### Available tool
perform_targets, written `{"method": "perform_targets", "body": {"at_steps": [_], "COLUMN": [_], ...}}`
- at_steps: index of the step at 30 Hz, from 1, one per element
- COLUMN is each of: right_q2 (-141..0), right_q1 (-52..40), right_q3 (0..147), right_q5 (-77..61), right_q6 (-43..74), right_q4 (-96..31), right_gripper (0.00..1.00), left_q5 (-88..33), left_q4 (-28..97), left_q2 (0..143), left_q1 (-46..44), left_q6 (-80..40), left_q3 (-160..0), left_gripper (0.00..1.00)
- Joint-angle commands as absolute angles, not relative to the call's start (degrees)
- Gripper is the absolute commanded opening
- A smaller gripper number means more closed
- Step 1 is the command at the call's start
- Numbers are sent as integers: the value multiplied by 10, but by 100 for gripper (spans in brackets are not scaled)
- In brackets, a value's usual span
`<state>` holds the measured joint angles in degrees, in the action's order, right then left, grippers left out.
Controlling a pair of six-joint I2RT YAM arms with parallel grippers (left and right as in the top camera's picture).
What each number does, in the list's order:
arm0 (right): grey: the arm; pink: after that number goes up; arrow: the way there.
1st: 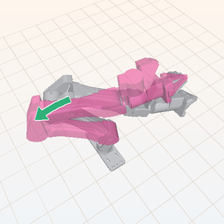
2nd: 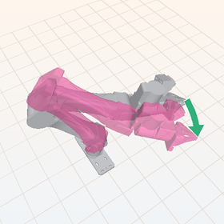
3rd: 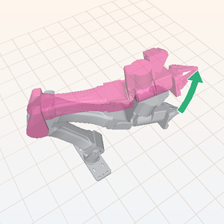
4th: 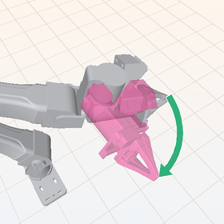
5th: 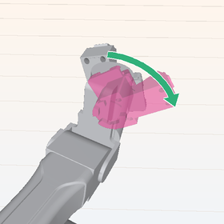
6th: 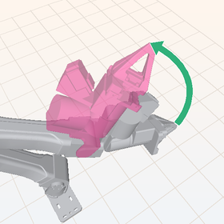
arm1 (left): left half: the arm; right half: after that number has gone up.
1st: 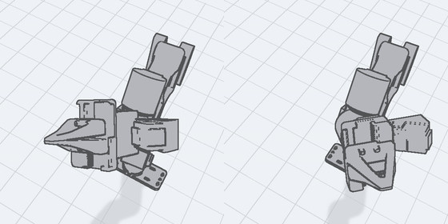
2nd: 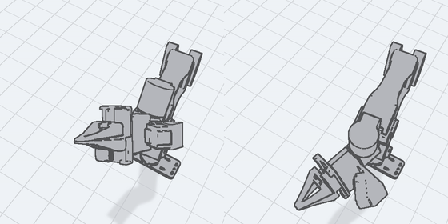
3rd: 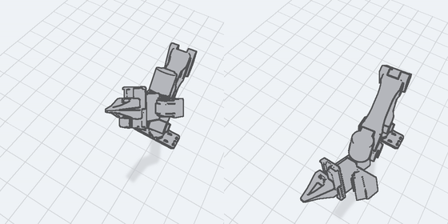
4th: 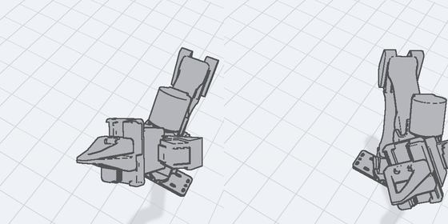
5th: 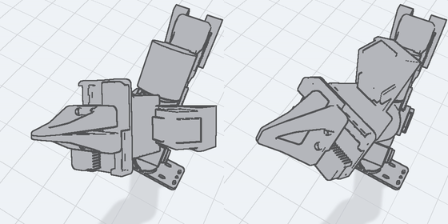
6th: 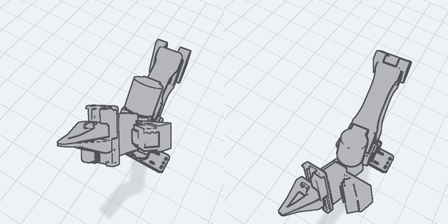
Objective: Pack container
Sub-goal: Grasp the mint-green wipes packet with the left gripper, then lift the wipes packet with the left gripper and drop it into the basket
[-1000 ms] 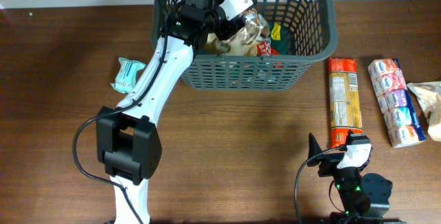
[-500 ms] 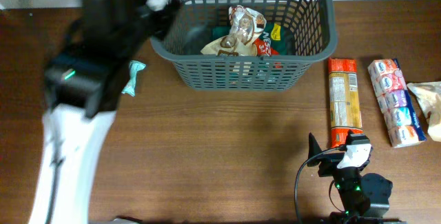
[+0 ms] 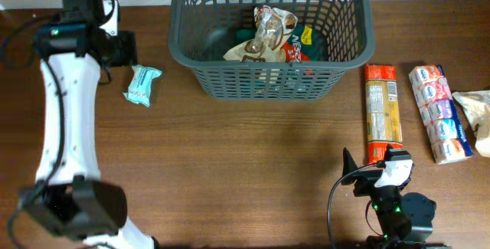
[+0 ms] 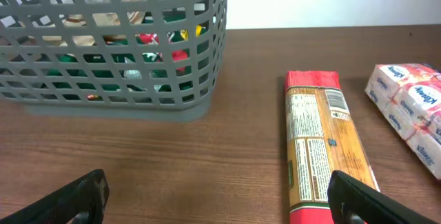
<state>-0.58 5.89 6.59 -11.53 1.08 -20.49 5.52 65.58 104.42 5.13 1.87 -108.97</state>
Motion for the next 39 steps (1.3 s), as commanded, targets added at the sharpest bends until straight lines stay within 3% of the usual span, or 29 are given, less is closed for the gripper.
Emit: {"method": "perform_targets", "body": {"at_steps": [1, 5, 12, 19, 22, 25, 26, 28, 34, 39], "right_q2": [-2, -2, -2, -2, -2, -2, -2, -2, -2, -2], "right_q1": [55, 55, 55, 55, 55, 55, 55, 55, 55, 55], "right_q3": [62, 62, 62, 62, 62, 62, 62, 62, 62, 62], "right_q5": [-118, -118, -118, -118, -118, -118, -118, -118, -118, -118], "right_q6": [11, 11, 11, 11, 11, 11, 11, 11, 11, 11], "right_q4": [-205, -205, -205, -205, -205, -205, -205, -205, -205, -205], "right_gripper": [99, 99, 99, 99, 99, 99, 99, 99, 99, 99], "left_q5": [39, 40, 40, 39, 39, 39, 41, 41, 35, -36], "left_q4": [656, 653, 606, 571, 563, 563, 564, 570, 651, 732], "left_q2": [1128, 1208, 1303, 1351, 1351, 1351, 1351, 1351, 1324, 1236], "left_q1": [58, 59, 62, 62, 62, 62, 62, 62, 87, 105], "left_q6": [56, 142, 143, 147, 147, 147, 147, 147, 107, 108], "left_q3": [-1087, -1087, -1087, -1087, -1087, -1086, -1086, -1087, -1155, -1329], "left_gripper": [63, 68, 76, 76, 68, 50, 30, 2, 2, 2]}}
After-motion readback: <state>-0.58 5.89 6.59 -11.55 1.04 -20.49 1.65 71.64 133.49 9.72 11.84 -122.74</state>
